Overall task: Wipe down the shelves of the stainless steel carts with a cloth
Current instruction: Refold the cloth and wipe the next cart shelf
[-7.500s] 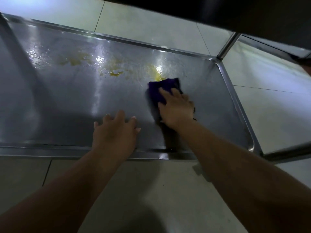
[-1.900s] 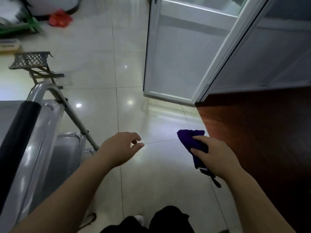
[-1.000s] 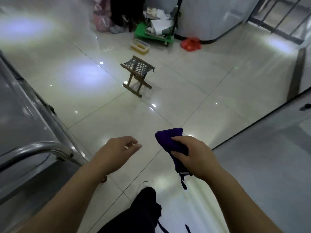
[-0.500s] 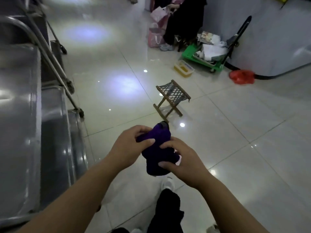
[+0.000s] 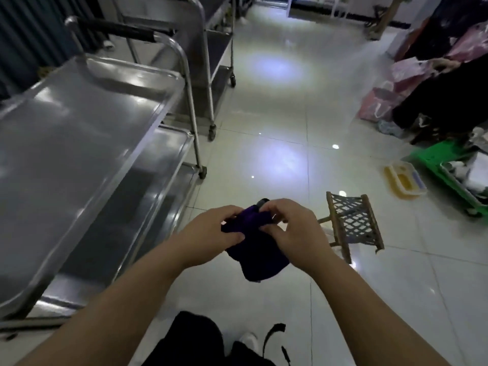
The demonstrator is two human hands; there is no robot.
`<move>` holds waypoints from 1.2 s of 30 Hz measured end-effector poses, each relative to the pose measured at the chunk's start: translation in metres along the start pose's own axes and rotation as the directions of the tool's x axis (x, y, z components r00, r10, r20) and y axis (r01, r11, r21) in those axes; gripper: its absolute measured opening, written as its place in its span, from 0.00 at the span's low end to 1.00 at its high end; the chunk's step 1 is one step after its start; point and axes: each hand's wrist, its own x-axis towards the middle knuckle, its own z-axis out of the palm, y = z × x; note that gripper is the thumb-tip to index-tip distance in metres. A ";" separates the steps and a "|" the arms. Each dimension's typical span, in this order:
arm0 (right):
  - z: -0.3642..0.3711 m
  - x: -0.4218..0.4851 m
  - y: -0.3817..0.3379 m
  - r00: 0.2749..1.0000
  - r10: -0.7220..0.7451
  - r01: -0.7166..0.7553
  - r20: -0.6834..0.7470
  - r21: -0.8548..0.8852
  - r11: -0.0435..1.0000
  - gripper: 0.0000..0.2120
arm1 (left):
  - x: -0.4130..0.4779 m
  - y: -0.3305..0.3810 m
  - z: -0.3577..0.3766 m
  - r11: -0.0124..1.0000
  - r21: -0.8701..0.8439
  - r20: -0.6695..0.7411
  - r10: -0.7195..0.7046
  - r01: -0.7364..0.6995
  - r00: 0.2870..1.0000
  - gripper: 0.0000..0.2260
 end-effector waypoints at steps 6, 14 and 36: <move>0.038 0.071 0.004 0.988 -0.151 0.151 0.037 0.017 0.988 0.20 | 0.021 -0.020 -0.033 0.987 -0.105 -0.342 -0.151 0.122 0.928 0.08; 0.079 0.156 0.028 0.829 -0.249 0.303 0.500 -0.029 0.952 0.57 | 0.082 -0.051 -0.067 0.935 -0.327 -0.475 -0.288 0.137 0.832 0.06; 0.194 0.372 0.089 0.219 -0.128 0.680 0.967 -0.057 0.731 0.41 | 0.145 -0.150 -0.051 0.517 -0.565 -0.463 -0.844 0.643 0.272 0.13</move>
